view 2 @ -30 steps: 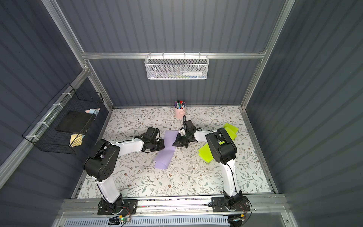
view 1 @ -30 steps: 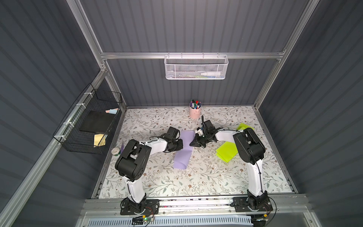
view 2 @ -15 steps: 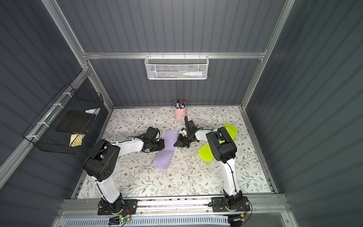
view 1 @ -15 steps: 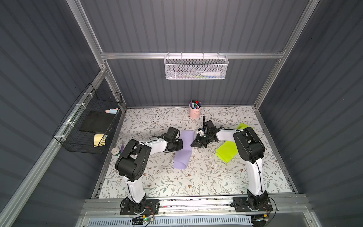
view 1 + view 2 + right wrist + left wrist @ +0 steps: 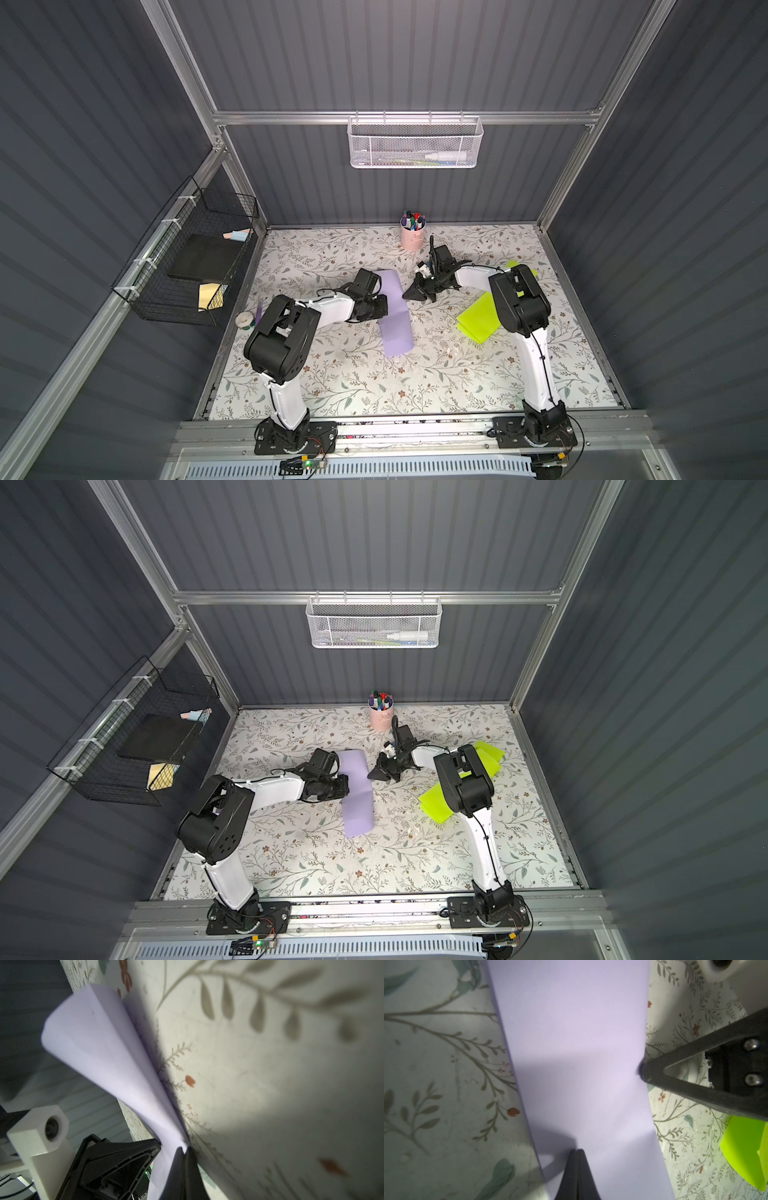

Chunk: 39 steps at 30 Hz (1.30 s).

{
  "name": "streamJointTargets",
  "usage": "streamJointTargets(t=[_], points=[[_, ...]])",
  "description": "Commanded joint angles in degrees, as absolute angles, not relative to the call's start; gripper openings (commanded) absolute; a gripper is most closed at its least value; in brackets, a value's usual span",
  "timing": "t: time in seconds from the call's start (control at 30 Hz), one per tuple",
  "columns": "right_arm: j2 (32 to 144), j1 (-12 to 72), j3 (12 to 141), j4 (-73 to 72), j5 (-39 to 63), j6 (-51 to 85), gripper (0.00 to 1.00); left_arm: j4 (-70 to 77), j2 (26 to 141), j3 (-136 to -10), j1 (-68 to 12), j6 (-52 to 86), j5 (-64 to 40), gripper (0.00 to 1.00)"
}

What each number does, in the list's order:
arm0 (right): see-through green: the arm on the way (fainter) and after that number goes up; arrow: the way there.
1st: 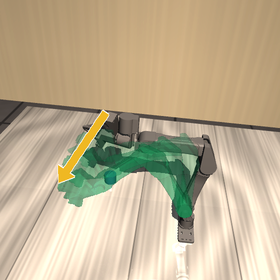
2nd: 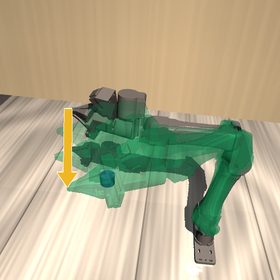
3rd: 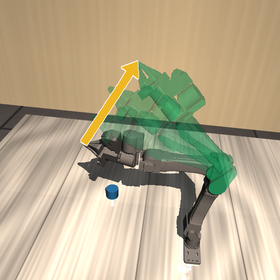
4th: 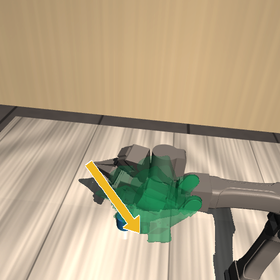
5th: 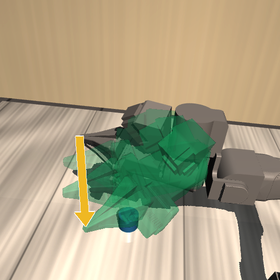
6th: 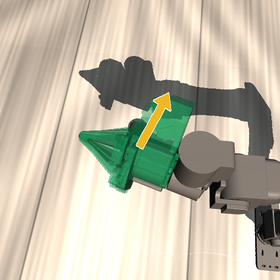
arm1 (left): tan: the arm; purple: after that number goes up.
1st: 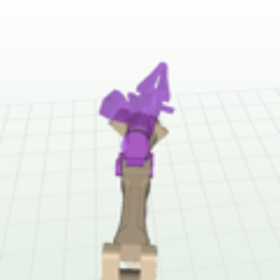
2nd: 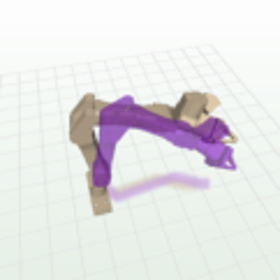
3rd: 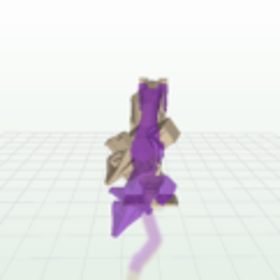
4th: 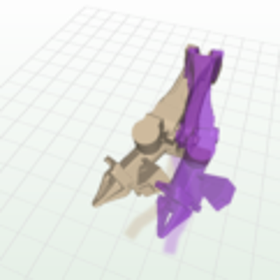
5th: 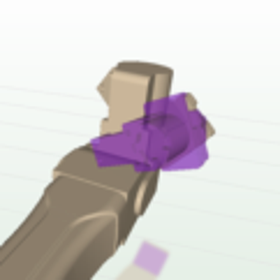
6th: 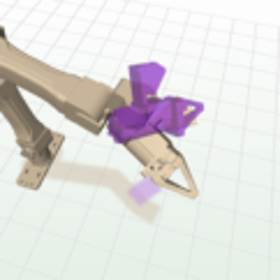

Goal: Fold the rectangular paper in half along the long edge
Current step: Fold the paper at the center of the board.

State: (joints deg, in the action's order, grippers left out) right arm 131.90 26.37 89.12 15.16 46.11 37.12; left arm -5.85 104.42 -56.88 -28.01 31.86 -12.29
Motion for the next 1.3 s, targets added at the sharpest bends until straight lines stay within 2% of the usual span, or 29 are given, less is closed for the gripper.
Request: streamJointTargets(t=[0.0,0.57,0.9,1.07,1.27], points=[[134.2,25.5,91.2,19.4,41.3,36.0,0.00,-11.6,105.3,-54.7,-27.9,30.4,-11.5,0.00],[133.3,28.8,99.4,20.8,44.4,35.4,0.00,-11.7,105.5,-54.7,-27.9,30.1,-11.7,0.00],[140.3,28.4,105.6,24.1,41.6,35.2,0.00,-11.7,105.3,-54.7,-27.9,30.1,-11.7,0.00],[141.6,27.0,105.2,25.6,40.0,34.4,0.00,-11.9,105.4,-54.6,-28.0,30.1,-11.7,0.00],[137.7,23.1,99.2,26.9,38.4,32.7,0.00,-12.2,105.2,-54.6,-28.0,29.8,-11.5,0.00]])
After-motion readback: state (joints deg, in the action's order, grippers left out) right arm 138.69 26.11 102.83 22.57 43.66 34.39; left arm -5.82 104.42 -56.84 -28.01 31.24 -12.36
